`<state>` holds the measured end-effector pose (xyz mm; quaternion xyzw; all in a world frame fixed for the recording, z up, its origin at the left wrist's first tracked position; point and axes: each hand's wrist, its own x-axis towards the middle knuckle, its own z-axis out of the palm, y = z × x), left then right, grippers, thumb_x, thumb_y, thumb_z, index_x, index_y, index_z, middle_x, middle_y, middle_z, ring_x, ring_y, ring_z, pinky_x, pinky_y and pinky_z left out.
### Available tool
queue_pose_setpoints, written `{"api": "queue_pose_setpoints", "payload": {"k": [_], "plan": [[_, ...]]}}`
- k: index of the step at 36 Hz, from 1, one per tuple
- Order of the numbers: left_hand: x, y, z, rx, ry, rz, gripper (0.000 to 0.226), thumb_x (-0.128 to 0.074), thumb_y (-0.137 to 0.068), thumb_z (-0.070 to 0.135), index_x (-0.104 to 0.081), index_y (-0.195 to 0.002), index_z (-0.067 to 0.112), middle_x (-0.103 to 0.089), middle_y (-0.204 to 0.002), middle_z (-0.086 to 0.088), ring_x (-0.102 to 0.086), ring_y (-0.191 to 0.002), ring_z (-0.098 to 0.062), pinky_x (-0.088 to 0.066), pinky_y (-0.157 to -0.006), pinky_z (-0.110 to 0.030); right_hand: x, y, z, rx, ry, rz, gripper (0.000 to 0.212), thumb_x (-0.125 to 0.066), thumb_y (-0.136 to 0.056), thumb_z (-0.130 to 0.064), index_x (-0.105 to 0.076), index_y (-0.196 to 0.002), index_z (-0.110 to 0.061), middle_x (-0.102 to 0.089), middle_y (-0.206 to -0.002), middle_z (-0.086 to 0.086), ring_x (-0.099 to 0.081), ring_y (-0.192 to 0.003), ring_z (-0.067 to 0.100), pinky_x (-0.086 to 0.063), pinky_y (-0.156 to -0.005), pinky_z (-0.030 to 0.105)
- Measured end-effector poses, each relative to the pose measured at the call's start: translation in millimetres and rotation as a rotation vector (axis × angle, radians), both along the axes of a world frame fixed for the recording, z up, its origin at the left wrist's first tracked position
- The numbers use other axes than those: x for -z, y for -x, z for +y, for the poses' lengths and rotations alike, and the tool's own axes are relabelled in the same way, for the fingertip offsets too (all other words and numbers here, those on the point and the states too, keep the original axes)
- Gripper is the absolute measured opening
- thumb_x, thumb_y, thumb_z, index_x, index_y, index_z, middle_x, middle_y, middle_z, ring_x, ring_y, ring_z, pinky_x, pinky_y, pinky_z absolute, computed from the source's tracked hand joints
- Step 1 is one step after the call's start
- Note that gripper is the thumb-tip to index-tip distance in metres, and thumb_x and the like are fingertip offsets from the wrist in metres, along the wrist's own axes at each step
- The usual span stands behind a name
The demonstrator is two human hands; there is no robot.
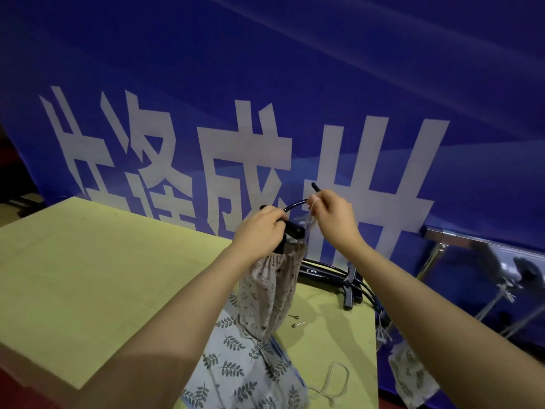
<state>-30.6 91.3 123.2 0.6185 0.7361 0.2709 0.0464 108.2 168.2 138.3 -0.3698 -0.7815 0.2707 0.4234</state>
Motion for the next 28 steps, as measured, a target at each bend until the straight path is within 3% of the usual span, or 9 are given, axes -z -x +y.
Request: {"api": "queue_pose_setpoints", "payload": {"k": [3,4,7,11,14,17,20,23,28], "plan": [[-5.8,-1.7,-2.2,-0.033,0.031,0.093,0.04,-0.029,-0.097,0.051,-0.051,-0.118,0.025,-0.053,-0.123,0.005,-0.052,-0.11,-0.019,-0.039,-0.077,-0.033,5.8,0.8,-0.8,-0.031,0.216,0.132,0.032,-0.041,-0.1,-0.031,-0.062,-0.09,-0.009,-0.063,-0.075,0.01,-0.062,-0.07,0.023,-0.057,-0.073,0.042],[-5.9,-1.6,-3.1,-0.037,0.048,0.14,0.048,-0.029,-0.093,0.062,-0.049,-0.119,0.027,-0.052,-0.122,0.004,-0.052,-0.11,-0.02,-0.041,-0.078,-0.035,7.1,0.8,-0.5,-0.031,0.252,0.135,0.034,-0.041,-0.1,-0.033,-0.063,-0.088,-0.01,-0.063,-0.074,0.01,-0.063,-0.071,0.027,-0.057,-0.073,0.045],[-0.3,-1.5,-3.7,-0.051,0.067,0.269,0.05,-0.034,-0.088,0.067,-0.044,-0.123,0.033,-0.046,-0.121,0.0,-0.05,-0.111,-0.025,-0.043,-0.078,-0.036,7.2,-1.1,0.2,-0.033,0.286,0.092,0.033,-0.037,-0.101,-0.029,-0.063,-0.089,-0.013,-0.06,-0.072,0.006,-0.058,-0.063,0.019,-0.053,-0.061,0.032],[6.1,-2.9,-3.6,-0.082,0.019,0.191,0.029,-0.039,-0.092,0.052,-0.045,-0.111,0.03,-0.042,-0.118,-0.003,-0.051,-0.107,-0.028,-0.043,-0.074,-0.036,5.7,-7.8,4.1,-0.091,0.216,-0.052,0.028,-0.039,-0.094,-0.012,-0.066,-0.091,-0.008,-0.063,-0.09,0.006,-0.053,-0.073,0.017,-0.042,-0.063,0.03],[8.3,-7.3,-2.7,-0.062,-0.01,0.195,0.028,-0.041,-0.093,0.046,-0.047,-0.11,0.024,-0.033,-0.142,0.0,-0.047,-0.119,-0.027,-0.045,-0.087,-0.042,5.8,-14.3,5.2,-0.169,0.047,-0.405,0.02,-0.051,-0.089,-0.016,-0.066,-0.099,-0.006,-0.051,-0.088,0.005,-0.05,-0.082,0.02,-0.04,-0.066,0.029],[11.1,-10.2,0.4,-0.037,-0.014,0.226,0.031,-0.038,-0.096,0.037,-0.05,-0.118,0.019,-0.019,-0.157,0.002,-0.029,-0.14,-0.024,-0.033,-0.108,-0.046,14.1,-18.9,9.2,-0.236,-0.097,-0.758,0.03,-0.062,-0.085,-0.027,-0.063,-0.112,-0.012,-0.036,-0.102,0.0,-0.034,-0.101,0.018,-0.032,-0.085,0.029],[13.4,-14.4,0.8,-0.023,0.001,0.24,0.026,-0.036,-0.098,0.027,-0.051,-0.115,0.017,-0.022,-0.156,-0.001,-0.016,-0.145,-0.029,-0.027,-0.111,-0.049,27.0,-21.7,14.0,-0.199,-0.304,-0.984,0.028,-0.062,-0.086,-0.034,-0.067,-0.105,-0.014,-0.046,-0.115,0.003,-0.034,-0.106,0.02,-0.033,-0.091,0.032],[16.7,-18.0,-0.5,-0.022,0.04,0.315,0.024,-0.035,-0.099,0.025,-0.051,-0.114,0.017,-0.019,-0.156,-0.003,-0.012,-0.144,-0.036,-0.028,-0.11,-0.052,29.9,-24.9,13.3,-0.127,-0.337,-1.012,0.022,-0.061,-0.089,-0.029,-0.069,-0.103,-0.014,-0.05,-0.114,0.006,-0.039,-0.108,0.024,-0.04,-0.09,0.032],[19.1,-22.6,-0.8,-0.035,0.043,0.345,0.023,-0.037,-0.099,0.022,-0.052,-0.114,0.016,-0.015,-0.157,-0.005,-0.009,-0.144,-0.039,-0.027,-0.108,-0.053,32.0,-27.0,12.6,-0.127,-0.294,-0.869,0.016,-0.055,-0.092,-0.022,-0.067,-0.098,-0.013,-0.063,-0.102,0.005,-0.049,-0.098,0.02,-0.043,-0.081,0.032]]}}
